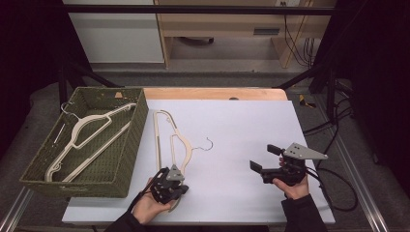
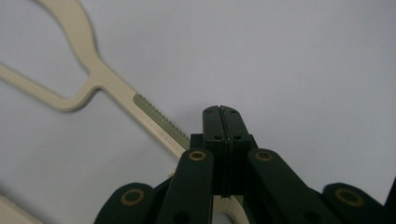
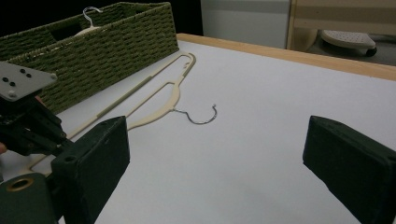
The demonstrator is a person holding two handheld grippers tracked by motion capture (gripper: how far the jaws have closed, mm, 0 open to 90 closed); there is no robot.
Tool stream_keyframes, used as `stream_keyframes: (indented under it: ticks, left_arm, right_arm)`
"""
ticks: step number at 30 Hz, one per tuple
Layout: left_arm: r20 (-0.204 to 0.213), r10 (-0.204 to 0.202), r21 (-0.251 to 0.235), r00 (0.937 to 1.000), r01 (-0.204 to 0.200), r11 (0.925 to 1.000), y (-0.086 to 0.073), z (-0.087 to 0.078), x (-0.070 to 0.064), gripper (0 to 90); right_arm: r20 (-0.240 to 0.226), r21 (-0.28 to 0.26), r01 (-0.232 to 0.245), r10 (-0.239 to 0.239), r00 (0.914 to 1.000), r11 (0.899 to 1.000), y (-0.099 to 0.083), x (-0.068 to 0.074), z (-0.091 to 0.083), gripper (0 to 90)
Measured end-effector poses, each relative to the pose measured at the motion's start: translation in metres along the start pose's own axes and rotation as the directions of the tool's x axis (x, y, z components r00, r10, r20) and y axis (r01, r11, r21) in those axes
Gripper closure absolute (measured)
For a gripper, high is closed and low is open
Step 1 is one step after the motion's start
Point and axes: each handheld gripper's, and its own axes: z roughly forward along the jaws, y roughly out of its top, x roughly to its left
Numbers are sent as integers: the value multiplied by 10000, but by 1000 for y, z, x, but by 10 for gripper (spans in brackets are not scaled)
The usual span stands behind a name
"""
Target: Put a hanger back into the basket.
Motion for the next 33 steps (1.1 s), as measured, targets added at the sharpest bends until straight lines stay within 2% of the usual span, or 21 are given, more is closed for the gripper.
stream_keyframes:
  ticks: [2, 5, 7, 8, 10, 13, 14, 17, 20, 23, 25, 27, 30, 33]
  left_arm:
    - [-9, -317, 14, 9995, 317, 9995, -9, -8, 5, 900]
    - [-16, -540, -107, 9985, 539, 9985, -19, -17, 12, 900]
    - [-147, -653, -374, 9978, 647, 9972, -21, -21, 14, 900]
    - [-350, -780, -622, 9963, 757, 9952, -20, -23, 14, 900]
    - [-463, -926, -1041, 9946, 874, 9907, -20, -25, 15, 893]
    - [-871, -983, -1522, 9913, 843, 9847, -21, -29, 15, 834]
    - [-1013, -1104, -1795, 9887, 910, 9795, -22, -31, 15, 806]
    - [-1099, -1332, -2379, 9850, 1040, 9657, -22, -39, 17, 692]
    - [-1072, -1439, -2919, 9838, 1073, 9504, -21, -44, 18, 552]
    - [-1108, -1478, -3127, 9828, 1067, 9438, -20, -45, 19, 416]
    - [-915, -1678, -3216, 9816, 1304, 9379, -20, -44, 20, 364]
    - [-951, -1709, -3234, 9807, 1319, 9370, -20, -43, 23, 312]
    - [-875, -1752, -3381, 9806, 1362, 9312, -20, -45, 25, 255]
    - [-943, -1666, -3449, 9815, 1248, 9303, -19, -46, 26, 184]
  right_arm:
    - [-45, 33, -16, 16, 10000, 10000, 0, 1, 0, 77]
    - [-95, 35, -54, 54, 9999, 10000, -1, 1, 3, 81]
    - [-149, 94, -4, 5, 9999, 10000, -1, 2, 8, 86]
    - [-197, 135, 28, -26, 9998, 9999, -1, 4, 10, 91]
    - [-377, 181, 136, -129, 9992, 9997, -1, 7, 17, 103]
    - [-593, 366, 389, -367, 9976, 9986, 0, 13, 30, 121]
    - [-636, 389, 469, -443, 9970, 9981, 1, 14, 34, 125]
    - [-821, 518, 610, -566, 9950, 9968, 4, 21, 52, 158]
    - [-943, 809, 883, -805, 9923, 9928, 7, 28, 72, 217]
    - [-1174, 1150, 919, -783, 9900, 9891, 9, 34, 95, 292]
    - [-1233, 1404, 910, -738, 9896, 9859, 9, 36, 108, 308]
    - [-1223, 1638, 1012, -816, 9891, 9813, 10, 38, 123, 339]
    - [-1154, 1803, 1187, -988, 9884, 9764, 11, 41, 143, 361]
    - [-1133, 1924, 1171, -964, 9889, 9743, 11, 42, 160, 389]
